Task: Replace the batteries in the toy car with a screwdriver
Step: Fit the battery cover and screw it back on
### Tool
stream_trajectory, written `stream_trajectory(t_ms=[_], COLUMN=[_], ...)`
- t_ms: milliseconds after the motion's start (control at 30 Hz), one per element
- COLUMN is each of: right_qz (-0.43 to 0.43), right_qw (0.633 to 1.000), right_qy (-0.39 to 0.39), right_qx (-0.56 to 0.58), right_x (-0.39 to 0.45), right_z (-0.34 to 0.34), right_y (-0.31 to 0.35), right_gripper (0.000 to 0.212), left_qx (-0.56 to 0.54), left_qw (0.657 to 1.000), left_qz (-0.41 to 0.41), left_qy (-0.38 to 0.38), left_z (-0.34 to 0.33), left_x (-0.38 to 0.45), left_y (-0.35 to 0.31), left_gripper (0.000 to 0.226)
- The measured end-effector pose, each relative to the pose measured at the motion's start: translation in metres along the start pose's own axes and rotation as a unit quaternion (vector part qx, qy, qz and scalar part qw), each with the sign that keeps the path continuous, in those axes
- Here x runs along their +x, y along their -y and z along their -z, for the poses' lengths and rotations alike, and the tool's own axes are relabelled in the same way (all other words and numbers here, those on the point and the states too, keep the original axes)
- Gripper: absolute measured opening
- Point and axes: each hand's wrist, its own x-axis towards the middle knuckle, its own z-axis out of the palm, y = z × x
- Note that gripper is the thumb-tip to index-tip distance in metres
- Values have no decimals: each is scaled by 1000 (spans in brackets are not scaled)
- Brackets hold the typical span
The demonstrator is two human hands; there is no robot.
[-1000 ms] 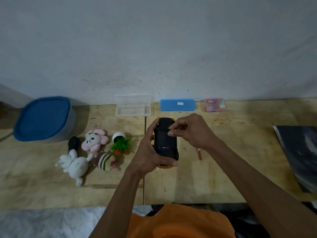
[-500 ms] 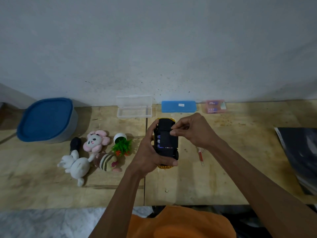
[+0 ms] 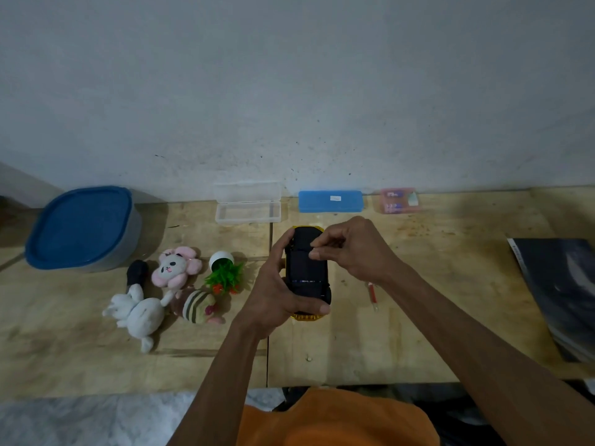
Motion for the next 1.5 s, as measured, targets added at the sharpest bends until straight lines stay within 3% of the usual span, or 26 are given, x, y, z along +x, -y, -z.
stream_trajectory(t_ms=[300,533,967,1500], right_qz=[-10,3,-11,-20], right_qw=[1000,1000,998,1000], right_qy=[12,-23,51,19], right_qx=[-26,-4,-36,6], right_x=[1,-6,1,-12], right_z=[-1,-5,12,13], right_y=[-3,-3,6,1], right_gripper=[19,32,24,20], left_qx=[5,-7,14,19], left_qw=[1000,1000,1000,999], left_qz=[-5,-4,-24,-15], left_qy=[0,-3,-4,-28], left_z=[-1,-2,-8,-14], left_x=[-2,-1,-7,-9], left_y=[0,-4,-3,0], left_gripper=[130,129,121,124])
